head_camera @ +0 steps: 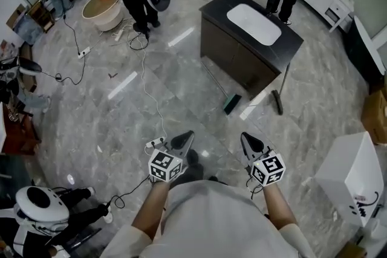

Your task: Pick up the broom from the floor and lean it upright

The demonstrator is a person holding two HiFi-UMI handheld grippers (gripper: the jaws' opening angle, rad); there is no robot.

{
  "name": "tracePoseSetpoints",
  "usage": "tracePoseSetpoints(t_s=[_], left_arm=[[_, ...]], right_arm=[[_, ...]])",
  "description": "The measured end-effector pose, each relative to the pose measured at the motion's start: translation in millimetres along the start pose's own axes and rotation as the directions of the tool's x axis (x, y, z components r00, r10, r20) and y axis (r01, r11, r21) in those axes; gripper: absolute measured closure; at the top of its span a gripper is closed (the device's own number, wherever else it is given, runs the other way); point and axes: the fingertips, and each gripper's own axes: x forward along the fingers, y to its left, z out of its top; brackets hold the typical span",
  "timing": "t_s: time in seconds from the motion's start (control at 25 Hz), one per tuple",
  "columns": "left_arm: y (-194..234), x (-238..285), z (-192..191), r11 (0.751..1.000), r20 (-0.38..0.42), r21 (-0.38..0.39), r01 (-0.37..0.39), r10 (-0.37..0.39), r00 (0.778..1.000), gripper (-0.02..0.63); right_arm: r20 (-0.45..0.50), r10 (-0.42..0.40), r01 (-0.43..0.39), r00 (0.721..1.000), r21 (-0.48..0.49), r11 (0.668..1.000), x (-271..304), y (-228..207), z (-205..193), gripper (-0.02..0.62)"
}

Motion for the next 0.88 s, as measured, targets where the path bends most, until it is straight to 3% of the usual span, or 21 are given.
tracePoseSetpoints(t_s=[0.48, 0.88], left_arm=[[96.3, 18.6, 26.1, 0.999, -0.012, -0.002, 0.044, -0.044, 0.999, 0.595], [123.6, 47.9, 26.8, 0.997, -0.031, -0.057, 0.048, -0.049, 0.998, 0.595]], right_arm=[[-0.007, -0.059, 0.059, 0.998, -0.002, 0.998, 81.7, -6.2, 37.6, 0.600], [-0.046, -0.061, 0.061, 0.997, 0.003, 0.998, 116.3, -31.4, 40.4, 0.600]])
